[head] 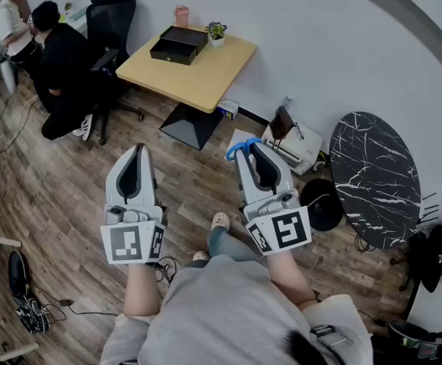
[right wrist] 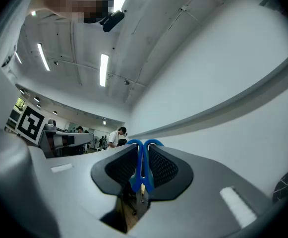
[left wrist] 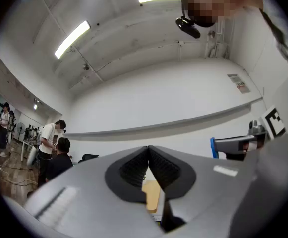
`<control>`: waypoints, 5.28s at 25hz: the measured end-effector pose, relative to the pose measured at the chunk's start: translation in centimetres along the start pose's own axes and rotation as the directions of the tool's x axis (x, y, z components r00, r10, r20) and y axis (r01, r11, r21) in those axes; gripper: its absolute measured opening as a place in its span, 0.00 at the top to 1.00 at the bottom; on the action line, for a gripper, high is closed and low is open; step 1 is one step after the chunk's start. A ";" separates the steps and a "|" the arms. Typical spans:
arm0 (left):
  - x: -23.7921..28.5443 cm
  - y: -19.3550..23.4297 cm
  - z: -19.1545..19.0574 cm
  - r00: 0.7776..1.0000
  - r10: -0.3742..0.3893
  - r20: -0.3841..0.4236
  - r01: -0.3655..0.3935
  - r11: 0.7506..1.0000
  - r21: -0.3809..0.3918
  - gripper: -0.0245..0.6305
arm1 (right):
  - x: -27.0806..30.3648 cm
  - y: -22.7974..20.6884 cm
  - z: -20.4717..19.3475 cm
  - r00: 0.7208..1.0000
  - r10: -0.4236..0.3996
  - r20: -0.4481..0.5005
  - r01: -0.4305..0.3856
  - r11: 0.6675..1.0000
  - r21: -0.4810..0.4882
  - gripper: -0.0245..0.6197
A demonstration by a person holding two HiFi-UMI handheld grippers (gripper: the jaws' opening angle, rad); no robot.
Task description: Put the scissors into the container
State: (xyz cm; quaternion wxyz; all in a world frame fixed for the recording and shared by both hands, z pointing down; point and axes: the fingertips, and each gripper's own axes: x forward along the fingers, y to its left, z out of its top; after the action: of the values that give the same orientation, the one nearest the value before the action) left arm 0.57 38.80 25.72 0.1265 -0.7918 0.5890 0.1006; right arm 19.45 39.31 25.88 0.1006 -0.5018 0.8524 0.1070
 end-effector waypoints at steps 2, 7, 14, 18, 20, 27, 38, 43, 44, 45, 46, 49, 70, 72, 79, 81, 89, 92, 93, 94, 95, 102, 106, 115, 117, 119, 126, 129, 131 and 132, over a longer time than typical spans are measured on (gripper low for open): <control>0.1 0.0 -0.2 1.000 0.001 -0.003 -0.001 1.000 -0.002 0.87 | 0.1 -0.1 -0.1 1.000 0.001 0.000 -0.001 1.000 0.000 0.85; 0.5 0.1 -0.5 1.000 0.005 -0.009 -0.005 1.000 -0.003 0.87 | 0.5 -0.3 -0.4 1.000 0.002 -0.002 -0.002 1.000 0.003 0.85; 1.7 0.8 -1.2 1.000 0.004 -0.011 -0.004 1.000 -0.011 0.87 | 1.9 -0.9 -1.2 1.000 -0.005 -0.013 0.006 1.000 0.013 0.85; 3.3 1.1 -1.9 1.000 -0.001 -0.010 0.001 1.000 -0.017 0.87 | 3.2 -2.1 -1.8 1.000 -0.015 -0.019 0.015 1.000 0.016 0.85; 4.4 1.2 -2.3 1.000 0.000 -0.012 0.000 1.000 -0.019 0.87 | 4.1 -2.9 -2.1 1.000 -0.013 -0.021 0.013 1.000 0.018 0.85; 9.2 2.7 -3.6 1.000 0.021 -0.020 -0.022 1.000 -0.013 0.87 | 8.9 -5.7 -3.3 1.000 0.006 -0.017 -0.006 1.000 0.029 0.85; 17.6 4.7 -5.6 0.998 0.054 -0.007 -0.054 0.998 -0.008 0.87 | 16.9 -10.0 -5.2 0.998 0.060 -0.006 -0.060 0.998 0.030 0.85; 20.6 4.7 -6.3 0.998 0.070 -0.001 -0.070 0.998 -0.004 0.87 | 19.3 -12.5 -5.9 0.997 0.074 -0.001 -0.074 0.996 0.040 0.85; 21.1 4.7 -6.4 0.997 0.075 0.001 -0.075 0.997 -0.007 0.87 | 19.6 -12.9 -6.0 0.997 0.078 0.001 -0.078 0.996 0.040 0.85; 21.6 4.7 -6.6 0.997 0.081 0.003 -0.081 0.997 -0.010 0.87 | 20.0 -13.2 -6.2 0.997 0.083 0.004 -0.084 0.996 0.040 0.85; 22.0 4.6 -6.7 0.996 0.086 0.005 -0.086 0.996 -0.012 0.87 | 20.3 -13.5 -6.3 0.996 0.089 0.006 -0.089 0.995 0.040 0.85; 23.0 4.5 -7.0 0.995 0.096 0.008 -0.096 0.995 -0.009 0.87 | 21.2 -14.4 -6.8 0.995 0.101 0.012 -0.101 0.994 0.049 0.85; 31.6 11.7 -10.8 0.998 0.064 -0.014 -0.064 0.998 -0.018 0.87 | 31.7 -15.5 -10.3 0.998 0.059 -0.008 -0.059 0.996 0.065 0.85; 32.8 13.2 -11.2 0.998 0.056 -0.015 -0.057 0.998 -0.023 0.87 | 33.4 -15.2 -10.6 0.999 0.050 -0.009 -0.050 0.997 0.059 0.85; 36.6 18.0 -12.7 1.000 0.028 -0.009 -0.028 0.999 -0.040 0.87 | 38.9 -14.7 -12.1 1.000 0.012 -0.016 -0.011 0.998 0.054 0.85; 37.4 19.3 -13.1 1.000 0.022 -0.008 -0.023 0.999 -0.043 0.87 | 40.3 -14.4 -12.4 1.000 0.005 -0.013 -0.004 0.999 0.054 0.85; 40.0 24.3 -13.7 1.000 -0.014 0.008 0.014 0.999 -0.044 0.87 | 45.0 -13.1 -12.9 0.999 -0.048 0.007 0.048 0.998 0.047 0.85; 41.2 27.1 -14.0 1.000 -0.026 0.014 0.027 0.999 -0.046 0.87 | 47.4 -12.2 -13.0 0.998 -0.066 0.014 0.065 0.997 0.037 0.85; 41.3 27.5 -14.1 0.999 -0.030 0.015 0.030 0.998 -0.047 0.87 | 47.7 -12.0 -13.0 0.997 -0.069 0.017 0.069 0.997 0.033 0.85; 41.3 27.6 -14.2 0.999 -0.033 0.017 0.033 0.998 -0.047 0.87 | 47.8 -11.9 -12.9 0.997 -0.071 0.020 0.070 0.997 0.028 0.85; 41.3 27.6 -14.3 0.999 -0.035 0.019 0.036 0.998 -0.049 0.87 | 47.6 -11.9 -12.9 0.997 -0.071 0.022 0.070 0.997 0.024 0.85; 41.3 27.4 -14.4 0.998 -0.057 0.028 0.059 0.996 -0.071 0.87 | 47.4 -11.3 -13.1 0.998 -0.066 0.008 0.066 0.998 0.008 0.85; 40.9 28.0 -15.1 0.999 -0.028 0.024 0.029 0.998 -0.052 0.87 | 48.0 -11.6 -13.5 0.998 -0.056 0.014 0.056 0.998 0.016 0.85; 45.5 33.0 -17.4 1.000 0.007 -0.005 -0.007 0.999 -0.044 0.87 | 54.8 -13.0 -16.1 0.998 -0.059 0.006 0.058 0.997 0.043 0.85; 47.1 34.1 -18.1 1.000 0.004 -0.009 -0.004 0.999 -0.042 0.87 | 56.7 -13.5 -16.7 0.998 -0.065 0.007 0.064 0.997 0.045 0.85; 48.5 34.8 -18.6 1.000 0.000 -0.010 -0.001 0.999 -0.042 0.87 | 58.1 -14.3 -17.1 0.997 -0.072 0.009 0.072 0.996 0.046 0.85; 53.9 37.3 -20.4 1.000 -0.022 -0.006 0.022 0.999 -0.046 0.87 | 63.2 -17.0 -18.5 0.995 -0.103 0.007 0.103 0.994 0.034 0.85; 55.9 38.1 -21.0 1.000 -0.024 -0.010 0.023 0.998 -0.053 0.87 | 64.9 -17.9 -19.1 0.994 -0.106 0.003 0.106 0.994 0.032 0.85; 57.1 38.3 -21.4 0.999 -0.030 -0.014 0.029 0.998 -0.055 0.87 | 65.8 -18.4 -19.5 0.995 -0.101 -0.003 0.101 0.994 0.032 0.85; 57.6 38.3 -21.6 0.999 -0.035 -0.016 0.034 0.998 -0.055 0.87 | 66.3 -18.6 -19.7 0.995 -0.098 -0.006 0.098 0.995 0.031 0.85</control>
State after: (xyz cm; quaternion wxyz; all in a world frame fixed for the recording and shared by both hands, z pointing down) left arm -19.45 -30.83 25.33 0.1014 -0.8058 0.5733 0.1079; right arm 2.94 -30.37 24.74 0.1115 -0.5415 0.8287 0.0874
